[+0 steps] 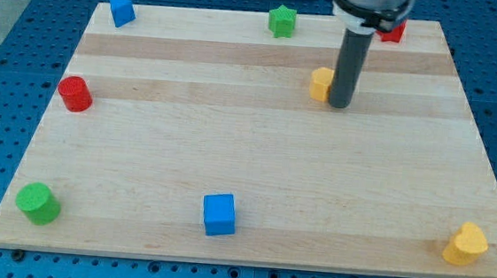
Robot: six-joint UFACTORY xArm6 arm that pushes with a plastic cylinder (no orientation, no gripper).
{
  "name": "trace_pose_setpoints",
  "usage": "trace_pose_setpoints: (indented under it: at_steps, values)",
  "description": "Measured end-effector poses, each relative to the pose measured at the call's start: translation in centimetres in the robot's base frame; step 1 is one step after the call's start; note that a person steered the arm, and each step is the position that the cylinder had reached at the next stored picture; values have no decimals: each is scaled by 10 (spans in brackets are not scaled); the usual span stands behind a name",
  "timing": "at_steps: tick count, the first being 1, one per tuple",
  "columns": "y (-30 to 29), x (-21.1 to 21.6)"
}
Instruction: Place the yellow hexagon bottom left to the green star
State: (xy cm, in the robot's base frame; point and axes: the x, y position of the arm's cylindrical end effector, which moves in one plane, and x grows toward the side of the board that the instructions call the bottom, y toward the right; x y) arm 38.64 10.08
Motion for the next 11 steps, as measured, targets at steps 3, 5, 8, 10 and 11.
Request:
trace_pose_setpoints:
  at_steps: [3, 5, 8, 10, 11]
  values:
    - [-21, -52]
    - [-69, -69]
    - [-126, -46]
    - [-122, -53]
    - [-98, -59]
